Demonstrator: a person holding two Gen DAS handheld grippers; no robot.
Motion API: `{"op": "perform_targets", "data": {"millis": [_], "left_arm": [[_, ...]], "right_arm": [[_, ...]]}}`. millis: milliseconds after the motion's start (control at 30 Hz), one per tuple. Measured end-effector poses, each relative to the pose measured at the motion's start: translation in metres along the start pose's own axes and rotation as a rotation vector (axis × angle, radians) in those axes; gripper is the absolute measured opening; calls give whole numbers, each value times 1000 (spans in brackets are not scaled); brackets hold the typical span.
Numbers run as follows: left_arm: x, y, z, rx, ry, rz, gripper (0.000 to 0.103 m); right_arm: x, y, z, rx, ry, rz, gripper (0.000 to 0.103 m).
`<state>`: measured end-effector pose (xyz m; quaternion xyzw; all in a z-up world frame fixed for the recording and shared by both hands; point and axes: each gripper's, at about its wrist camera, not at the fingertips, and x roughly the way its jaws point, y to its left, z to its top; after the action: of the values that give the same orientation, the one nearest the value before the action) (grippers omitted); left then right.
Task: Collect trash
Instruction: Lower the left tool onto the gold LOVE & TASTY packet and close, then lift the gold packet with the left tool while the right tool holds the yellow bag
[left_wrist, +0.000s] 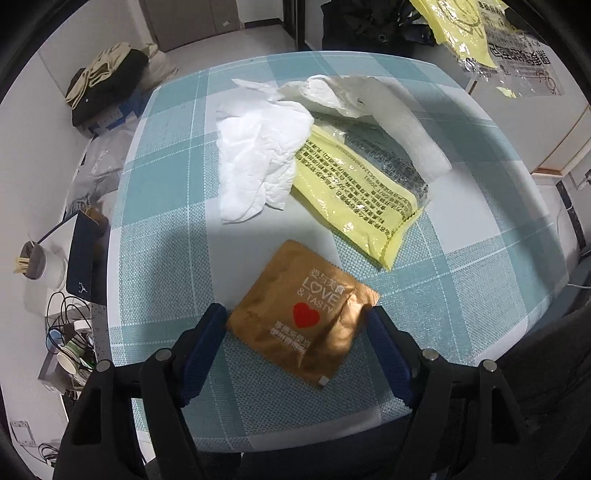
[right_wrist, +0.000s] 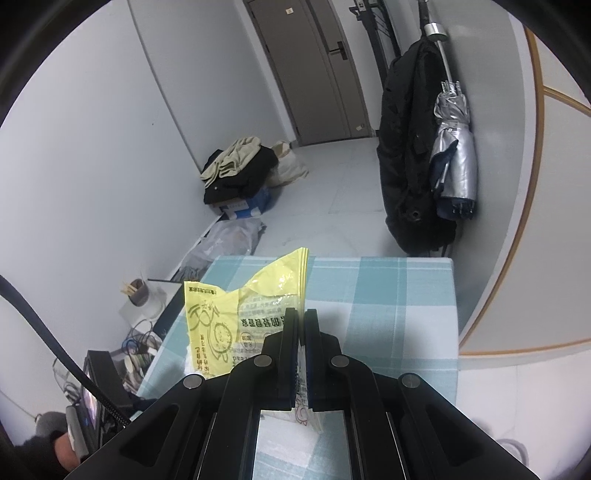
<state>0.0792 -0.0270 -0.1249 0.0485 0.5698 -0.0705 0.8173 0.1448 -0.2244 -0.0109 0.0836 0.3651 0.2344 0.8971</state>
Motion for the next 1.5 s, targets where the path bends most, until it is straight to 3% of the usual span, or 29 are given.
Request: {"op": "perform_targets", "data": {"millis": [200,333,567,700,1233,1500], "left_arm": [[0,-10,2,25,-10,-21,48],[-2,-6,2,9,-15,-37,43],[-4,6,4,-41,-3,-91,42],[-5,4,5,-44,-15,-67,42],[-13,12,3,-92,-81,-101,42],[-26,18,3,-110,-155,-88,42]], "right_arm": [[-3,-2,-1,-4,2,-5,3],[-5,-4,-3,0,1,-10,3],[-6,-10,-4,17,6,-25,3],[-6,-7,-5,10,10,-31,3],[-8,-6,-9,23,15,-58,3],[-12,-4,-9,29,3,-51,3]]}}
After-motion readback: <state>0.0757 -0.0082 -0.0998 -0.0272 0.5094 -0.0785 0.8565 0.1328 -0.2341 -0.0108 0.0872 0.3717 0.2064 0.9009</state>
